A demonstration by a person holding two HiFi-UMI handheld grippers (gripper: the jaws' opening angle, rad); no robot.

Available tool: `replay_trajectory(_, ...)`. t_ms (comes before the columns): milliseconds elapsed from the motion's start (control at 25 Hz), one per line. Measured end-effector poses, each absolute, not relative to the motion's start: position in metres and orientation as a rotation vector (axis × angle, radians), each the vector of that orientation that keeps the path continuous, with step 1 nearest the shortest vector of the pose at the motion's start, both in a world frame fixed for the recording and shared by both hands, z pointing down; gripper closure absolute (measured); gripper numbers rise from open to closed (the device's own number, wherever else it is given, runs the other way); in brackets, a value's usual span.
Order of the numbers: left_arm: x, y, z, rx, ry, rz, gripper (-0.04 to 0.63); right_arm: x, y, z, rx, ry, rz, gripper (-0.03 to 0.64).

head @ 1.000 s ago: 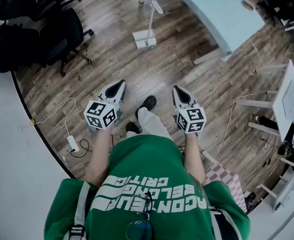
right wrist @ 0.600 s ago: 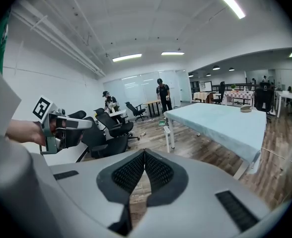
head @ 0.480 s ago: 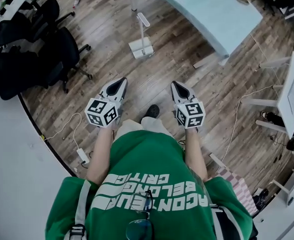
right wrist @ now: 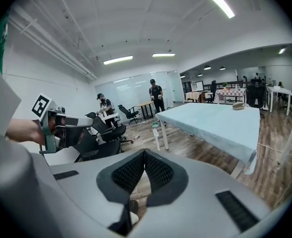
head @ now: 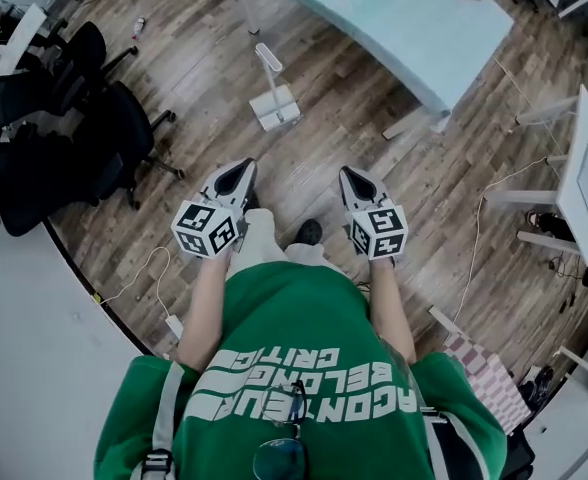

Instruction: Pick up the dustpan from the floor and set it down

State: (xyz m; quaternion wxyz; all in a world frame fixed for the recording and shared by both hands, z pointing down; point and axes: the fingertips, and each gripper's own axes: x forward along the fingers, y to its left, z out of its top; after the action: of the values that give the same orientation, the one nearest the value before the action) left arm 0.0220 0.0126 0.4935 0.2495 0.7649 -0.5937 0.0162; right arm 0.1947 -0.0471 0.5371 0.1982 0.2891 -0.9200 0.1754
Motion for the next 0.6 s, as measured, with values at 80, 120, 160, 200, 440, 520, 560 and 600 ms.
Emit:
replay_trajectory(80,0.018,0.004,0.496,2.084,-1.602,0.026,0.603,0.19,-0.053,0.537,0.814,-2.58,0.487,0.609)
replay_trajectory(120,0.014,-0.001,0.496,2.086,-1.597,0.019,0.603,0.186,-0.057,0.536,0.813,-2.583,0.488,0.609)
replay_trajectory(160,0.01,-0.007,0.497,2.089,-1.592,0.015,0.603,0.181,-0.062,0.536,0.812,-2.585,0.488,0.609)
replay_trajectory(200,0.005,-0.013,0.498,2.091,-1.588,0.012,0.601,0.176,-0.068,0.536,0.811,-2.584,0.486,0.609)
replay_trajectory(440,-0.04,-0.067,0.504,2.108,-1.557,-0.017,0.601,0.137,-0.109,0.541,0.826,-2.551,0.47,0.609)
replay_trajectory(520,-0.059,-0.088,0.504,2.117,-1.542,-0.025,0.601,0.117,-0.127,0.541,0.829,-2.546,0.464,0.609)
replay_trajectory(560,-0.068,-0.099,0.504,2.123,-1.532,-0.027,0.601,0.107,-0.136,0.54,0.834,-2.543,0.46,0.609)
replay_trajectory(600,-0.077,-0.109,0.503,2.13,-1.522,-0.029,0.603,0.096,-0.145,0.538,0.84,-2.541,0.455,0.609)
